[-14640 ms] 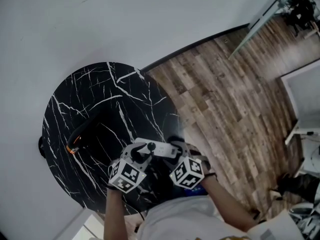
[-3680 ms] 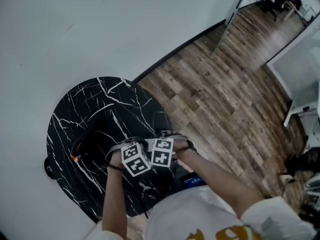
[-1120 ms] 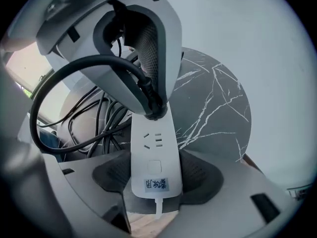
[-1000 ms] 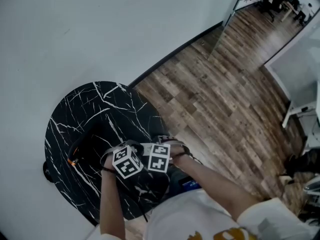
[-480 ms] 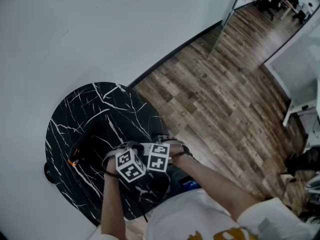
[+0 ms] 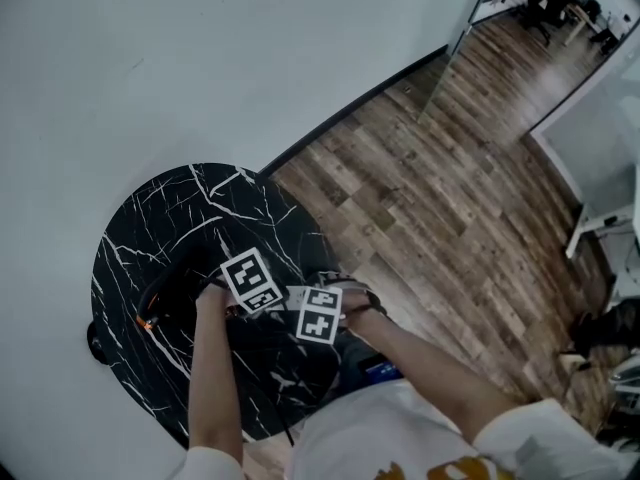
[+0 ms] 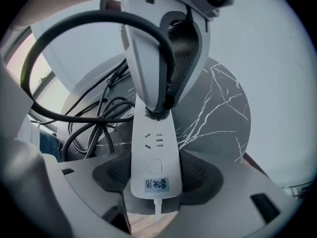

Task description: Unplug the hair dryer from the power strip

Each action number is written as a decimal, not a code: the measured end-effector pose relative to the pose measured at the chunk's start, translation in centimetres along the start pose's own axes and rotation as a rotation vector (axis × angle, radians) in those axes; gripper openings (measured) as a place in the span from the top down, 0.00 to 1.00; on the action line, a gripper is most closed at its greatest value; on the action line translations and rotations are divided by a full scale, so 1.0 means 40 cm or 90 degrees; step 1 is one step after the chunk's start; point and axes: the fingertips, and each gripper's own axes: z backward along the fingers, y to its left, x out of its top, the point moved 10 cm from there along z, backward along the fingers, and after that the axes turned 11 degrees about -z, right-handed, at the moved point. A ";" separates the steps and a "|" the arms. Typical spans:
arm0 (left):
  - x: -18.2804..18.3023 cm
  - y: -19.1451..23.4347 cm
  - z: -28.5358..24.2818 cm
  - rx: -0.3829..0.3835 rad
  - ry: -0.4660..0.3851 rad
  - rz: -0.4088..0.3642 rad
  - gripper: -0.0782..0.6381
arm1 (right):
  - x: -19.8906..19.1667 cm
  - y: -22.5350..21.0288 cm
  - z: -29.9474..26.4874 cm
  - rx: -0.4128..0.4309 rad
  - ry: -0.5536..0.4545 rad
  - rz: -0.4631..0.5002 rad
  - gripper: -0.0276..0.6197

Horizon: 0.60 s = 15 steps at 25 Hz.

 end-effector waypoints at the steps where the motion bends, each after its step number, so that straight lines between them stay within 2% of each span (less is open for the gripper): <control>1: 0.001 0.004 0.001 -0.017 0.001 0.002 0.81 | 0.000 0.000 -0.001 0.000 0.001 -0.001 0.54; 2: 0.003 0.003 0.001 -0.018 0.006 -0.003 0.81 | 0.000 -0.001 -0.001 0.000 0.002 -0.001 0.54; 4: 0.010 -0.015 0.003 0.018 0.017 -0.026 0.81 | -0.003 0.000 -0.001 0.000 0.004 -0.002 0.54; 7: 0.016 -0.059 -0.004 0.110 0.025 -0.074 0.82 | -0.002 0.000 0.000 0.002 -0.001 0.002 0.54; 9: 0.009 -0.092 -0.020 0.180 0.049 -0.082 0.82 | -0.001 -0.002 0.002 0.001 0.000 0.004 0.54; 12: 0.004 -0.132 -0.039 0.276 0.041 -0.052 0.82 | -0.009 0.003 0.001 -0.002 -0.005 0.012 0.54; 13: 0.001 -0.139 -0.043 0.291 0.031 -0.037 0.82 | -0.012 0.006 0.000 -0.005 -0.007 0.015 0.54; 15: -0.007 -0.136 -0.043 0.290 0.015 -0.018 0.82 | -0.012 0.005 0.000 -0.010 -0.011 0.017 0.54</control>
